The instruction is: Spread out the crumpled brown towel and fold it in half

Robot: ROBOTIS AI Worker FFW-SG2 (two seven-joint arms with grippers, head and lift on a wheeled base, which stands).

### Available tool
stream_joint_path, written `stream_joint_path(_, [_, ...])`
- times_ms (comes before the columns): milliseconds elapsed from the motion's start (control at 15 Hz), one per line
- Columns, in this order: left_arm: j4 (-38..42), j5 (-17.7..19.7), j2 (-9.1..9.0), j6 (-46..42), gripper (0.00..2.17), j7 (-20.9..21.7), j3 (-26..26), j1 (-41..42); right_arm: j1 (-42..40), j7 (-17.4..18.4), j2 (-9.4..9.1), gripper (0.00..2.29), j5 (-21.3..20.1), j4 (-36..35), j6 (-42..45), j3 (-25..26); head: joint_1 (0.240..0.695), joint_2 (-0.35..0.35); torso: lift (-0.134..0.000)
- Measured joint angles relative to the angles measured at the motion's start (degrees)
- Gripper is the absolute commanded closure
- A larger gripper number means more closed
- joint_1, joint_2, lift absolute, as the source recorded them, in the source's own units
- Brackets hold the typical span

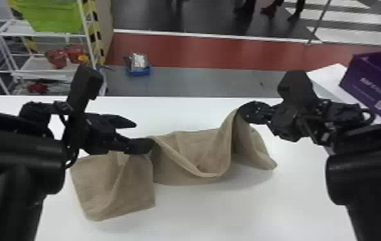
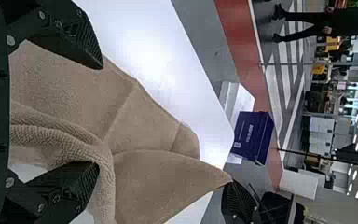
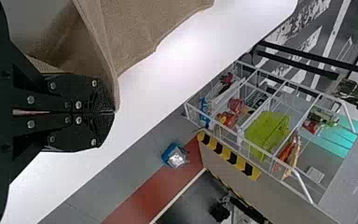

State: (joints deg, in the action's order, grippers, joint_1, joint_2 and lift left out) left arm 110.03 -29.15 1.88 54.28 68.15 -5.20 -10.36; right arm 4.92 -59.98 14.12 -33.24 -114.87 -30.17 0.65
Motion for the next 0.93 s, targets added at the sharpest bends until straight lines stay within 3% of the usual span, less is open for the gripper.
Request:
stream_joint_path(333, [-1.8, -1.8, -0.01, -0.3, 0.10, -1.1, -1.4, 2.1, -0.9, -0.2, -0.06, 2.01, -0.5, 1.4, 0.3, -0.7, 0.695, -0.128, -0.123])
stream_joint_path(733, [8.3, -0.8, 0.42, -0.4, 0.10, 1.5, 8.3, 8.6, 0.5, 0.6, -0.21, 2.01, -0.7, 2.5, -4.0, -0.9, 0.695, -0.075, -0.123])
stream_joint_path(933, [9.9, -1.4, 0.49, -1.1, 0.10, -0.1, 9.9, 11.2, 1.7, 1.0, -0.26, 2.01, -2.2, 4.5, -5.7, -2.3, 0.695, -0.050, -0.123])
